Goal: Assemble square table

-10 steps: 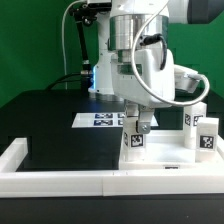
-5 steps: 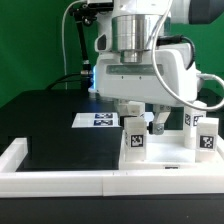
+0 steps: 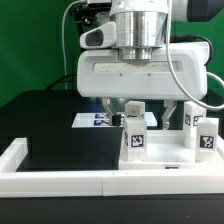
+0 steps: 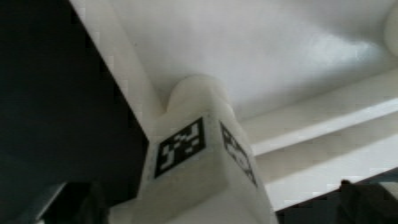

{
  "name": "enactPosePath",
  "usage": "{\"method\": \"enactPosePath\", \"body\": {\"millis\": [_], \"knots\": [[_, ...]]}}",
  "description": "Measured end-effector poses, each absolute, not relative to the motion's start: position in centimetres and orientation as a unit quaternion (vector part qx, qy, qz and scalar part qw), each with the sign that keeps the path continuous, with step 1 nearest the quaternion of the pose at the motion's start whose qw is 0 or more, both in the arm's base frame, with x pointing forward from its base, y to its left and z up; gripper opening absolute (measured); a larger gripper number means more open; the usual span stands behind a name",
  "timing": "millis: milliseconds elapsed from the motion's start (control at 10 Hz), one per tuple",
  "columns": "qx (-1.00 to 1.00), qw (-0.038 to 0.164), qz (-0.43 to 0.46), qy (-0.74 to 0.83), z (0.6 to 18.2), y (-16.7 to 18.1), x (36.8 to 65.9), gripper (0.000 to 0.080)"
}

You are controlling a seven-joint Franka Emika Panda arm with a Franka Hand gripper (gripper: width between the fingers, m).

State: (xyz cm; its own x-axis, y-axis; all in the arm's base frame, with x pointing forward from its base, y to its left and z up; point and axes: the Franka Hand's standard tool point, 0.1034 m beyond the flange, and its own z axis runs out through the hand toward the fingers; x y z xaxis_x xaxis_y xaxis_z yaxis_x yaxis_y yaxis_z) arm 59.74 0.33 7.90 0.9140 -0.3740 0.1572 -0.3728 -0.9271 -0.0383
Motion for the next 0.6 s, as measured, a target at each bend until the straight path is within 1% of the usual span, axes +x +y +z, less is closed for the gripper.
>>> {"method": "enactPosePath", "body": {"millis": [500, 600], "knots": [[-0.996, -0.023, -0.077, 0.026, 7.81, 0.19, 59.66, 0.0649], [-0.997, -0.025, -0.077, 0.014, 7.78, 0.08, 59.65, 0.0525]]}}
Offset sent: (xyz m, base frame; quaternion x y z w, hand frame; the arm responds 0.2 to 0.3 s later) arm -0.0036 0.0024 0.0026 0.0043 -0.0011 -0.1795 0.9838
